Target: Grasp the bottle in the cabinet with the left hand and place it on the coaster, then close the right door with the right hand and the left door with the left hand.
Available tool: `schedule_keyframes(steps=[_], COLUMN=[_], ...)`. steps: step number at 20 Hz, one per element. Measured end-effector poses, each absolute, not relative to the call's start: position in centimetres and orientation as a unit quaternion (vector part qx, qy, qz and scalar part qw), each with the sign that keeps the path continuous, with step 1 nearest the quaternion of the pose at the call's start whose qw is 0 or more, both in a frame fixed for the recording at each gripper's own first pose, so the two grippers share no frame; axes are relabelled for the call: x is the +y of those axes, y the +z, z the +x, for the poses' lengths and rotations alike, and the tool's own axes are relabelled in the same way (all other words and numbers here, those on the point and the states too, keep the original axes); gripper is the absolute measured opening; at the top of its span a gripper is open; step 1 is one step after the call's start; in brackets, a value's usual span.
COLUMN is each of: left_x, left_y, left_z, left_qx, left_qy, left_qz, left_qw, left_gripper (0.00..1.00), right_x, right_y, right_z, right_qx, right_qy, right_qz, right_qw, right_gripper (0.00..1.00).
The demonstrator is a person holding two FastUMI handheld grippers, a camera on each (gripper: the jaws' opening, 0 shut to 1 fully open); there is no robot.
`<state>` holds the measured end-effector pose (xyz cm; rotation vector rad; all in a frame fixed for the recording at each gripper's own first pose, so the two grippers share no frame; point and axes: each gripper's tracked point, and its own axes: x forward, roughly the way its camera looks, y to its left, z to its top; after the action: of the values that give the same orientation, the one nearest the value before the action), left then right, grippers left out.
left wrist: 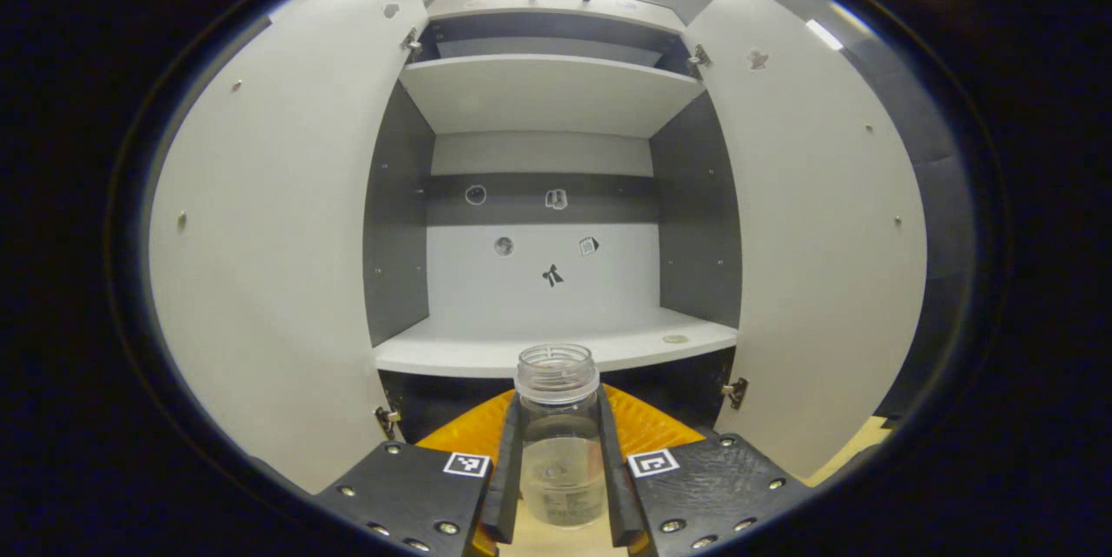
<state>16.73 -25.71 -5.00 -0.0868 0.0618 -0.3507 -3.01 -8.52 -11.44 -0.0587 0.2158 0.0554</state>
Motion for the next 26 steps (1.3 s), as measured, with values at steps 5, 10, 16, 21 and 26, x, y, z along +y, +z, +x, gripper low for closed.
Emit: schedule_keyframes(steps=[5,10,16,21,26], left_x=[-26.3,-27.2,-28.5,-30.4,-31.0], left_y=[-9.1,-12.9,-18.7,-21.2,-21.9], left_z=[13.6,10.9,7.6,5.8,5.3], left_qx=[0.059,0.078,0.119,0.132,0.117], left_qy=[-0.184,-0.197,-0.212,-0.225,-0.218], left_qz=[-0.046,-0.057,-0.060,-0.050,-0.045], left_qw=[0.980,0.976,0.968,0.964,0.968], left_gripper=[0.42,0.40,0.40,0.42,0.43], right_x=[-7.8,-7.4,-7.4,-7.4,-7.8], right_y=[-12.4,-13.0,-14.0,-14.7,-14.9], right_z=[-3.3,-3.6,-3.5,-3.4,-3.3], right_qx=[0.119,0.130,0.150,0.170,0.177], right_qy=[0.037,0.045,0.050,0.054,0.053], right_qz=[-0.030,-0.025,-0.022,-0.020,-0.029], right_qw=[0.992,0.990,0.987,0.984,0.982], right_gripper=[0.97,0.98,0.97,0.98,0.98])
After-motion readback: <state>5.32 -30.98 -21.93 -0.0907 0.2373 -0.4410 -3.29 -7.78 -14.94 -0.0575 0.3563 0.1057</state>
